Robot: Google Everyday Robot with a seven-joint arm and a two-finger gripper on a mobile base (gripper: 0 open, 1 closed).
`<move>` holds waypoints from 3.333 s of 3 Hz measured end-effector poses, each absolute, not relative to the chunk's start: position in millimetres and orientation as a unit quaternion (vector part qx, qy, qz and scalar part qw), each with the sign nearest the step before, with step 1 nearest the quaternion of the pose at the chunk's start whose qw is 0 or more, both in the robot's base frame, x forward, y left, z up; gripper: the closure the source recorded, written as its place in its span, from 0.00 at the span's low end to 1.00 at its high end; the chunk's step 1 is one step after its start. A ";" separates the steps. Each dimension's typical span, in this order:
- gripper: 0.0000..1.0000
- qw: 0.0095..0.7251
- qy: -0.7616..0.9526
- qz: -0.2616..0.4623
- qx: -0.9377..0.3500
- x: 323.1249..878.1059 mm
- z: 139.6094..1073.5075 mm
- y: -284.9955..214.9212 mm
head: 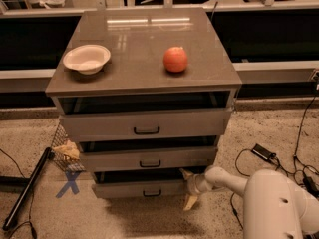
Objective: Open bottom drawer
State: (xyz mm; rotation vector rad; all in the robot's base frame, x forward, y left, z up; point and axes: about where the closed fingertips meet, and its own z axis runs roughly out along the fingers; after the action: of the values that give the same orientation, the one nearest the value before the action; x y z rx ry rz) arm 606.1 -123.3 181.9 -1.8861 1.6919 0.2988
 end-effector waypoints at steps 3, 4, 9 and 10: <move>0.22 0.214 0.632 0.065 -0.742 593.7 166.1 -130.3; 0.38 0.212 0.633 0.069 -0.742 591.0 167.2 -132.8; 0.21 0.228 0.647 0.104 -0.720 557.3 186.6 -151.2; 0.01 0.227 0.646 0.105 -0.721 555.8 185.1 -149.4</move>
Offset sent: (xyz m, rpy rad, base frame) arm -0.0122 -0.0119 -0.0155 -0.2327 0.0216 0.0344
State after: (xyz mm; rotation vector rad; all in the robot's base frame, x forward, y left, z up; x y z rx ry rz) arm 555.8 -149.4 185.1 -1.9856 1.7804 0.2902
